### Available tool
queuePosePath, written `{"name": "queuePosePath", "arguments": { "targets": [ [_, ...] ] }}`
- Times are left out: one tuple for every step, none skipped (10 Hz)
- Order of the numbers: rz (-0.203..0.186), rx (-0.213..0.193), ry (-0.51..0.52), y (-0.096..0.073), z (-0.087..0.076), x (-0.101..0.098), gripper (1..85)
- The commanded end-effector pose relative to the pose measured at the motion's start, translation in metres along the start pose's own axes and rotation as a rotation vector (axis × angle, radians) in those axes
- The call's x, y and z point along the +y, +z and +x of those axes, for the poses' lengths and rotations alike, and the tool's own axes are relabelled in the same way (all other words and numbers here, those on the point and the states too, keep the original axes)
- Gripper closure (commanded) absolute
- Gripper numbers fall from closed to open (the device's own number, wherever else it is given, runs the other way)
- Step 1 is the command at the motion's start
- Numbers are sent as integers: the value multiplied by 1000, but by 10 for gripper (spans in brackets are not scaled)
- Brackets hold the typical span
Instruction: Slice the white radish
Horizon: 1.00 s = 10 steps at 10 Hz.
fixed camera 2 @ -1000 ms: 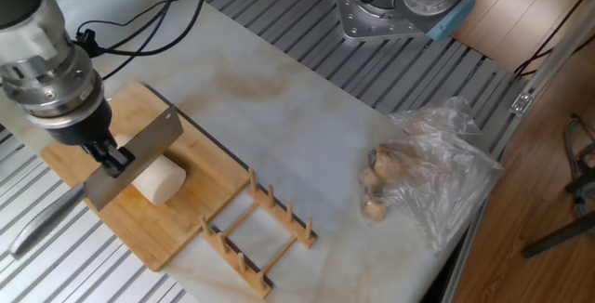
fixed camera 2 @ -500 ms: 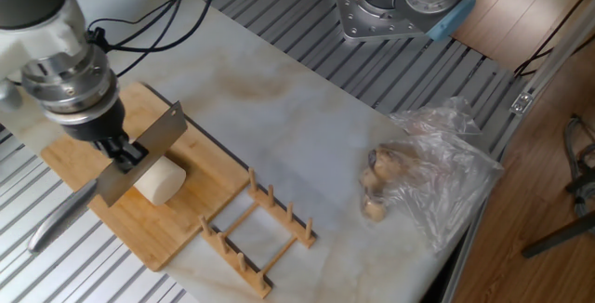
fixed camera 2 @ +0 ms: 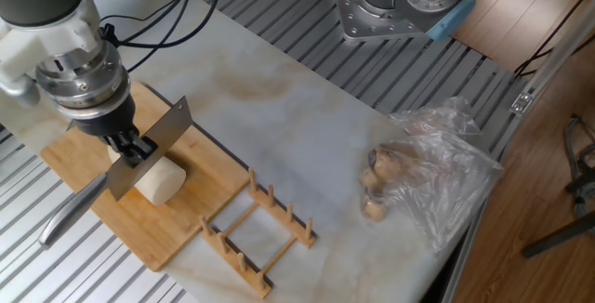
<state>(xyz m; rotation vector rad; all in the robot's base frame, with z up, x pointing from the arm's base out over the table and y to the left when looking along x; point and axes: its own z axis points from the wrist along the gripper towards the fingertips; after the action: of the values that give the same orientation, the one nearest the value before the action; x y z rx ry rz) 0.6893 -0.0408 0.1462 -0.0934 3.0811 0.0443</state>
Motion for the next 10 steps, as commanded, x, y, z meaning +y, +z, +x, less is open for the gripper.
{"name": "queuePosePath", "arguments": {
  "targets": [
    [-26,-16,10,5,0,2,843],
    [-32,-18,15,6,0,3,843],
    [-35,-18,21,4,0,5,843],
    [-31,-21,22,5,-1,4,843],
    [-31,-23,24,6,-2,4,843],
    [-31,-24,24,6,-3,4,843],
    [-31,-24,24,7,-3,4,843],
    [-31,-24,24,7,-3,3,843],
    [-32,-24,24,7,-2,4,843],
    [-32,-24,25,6,-1,4,843]
  ]
}}
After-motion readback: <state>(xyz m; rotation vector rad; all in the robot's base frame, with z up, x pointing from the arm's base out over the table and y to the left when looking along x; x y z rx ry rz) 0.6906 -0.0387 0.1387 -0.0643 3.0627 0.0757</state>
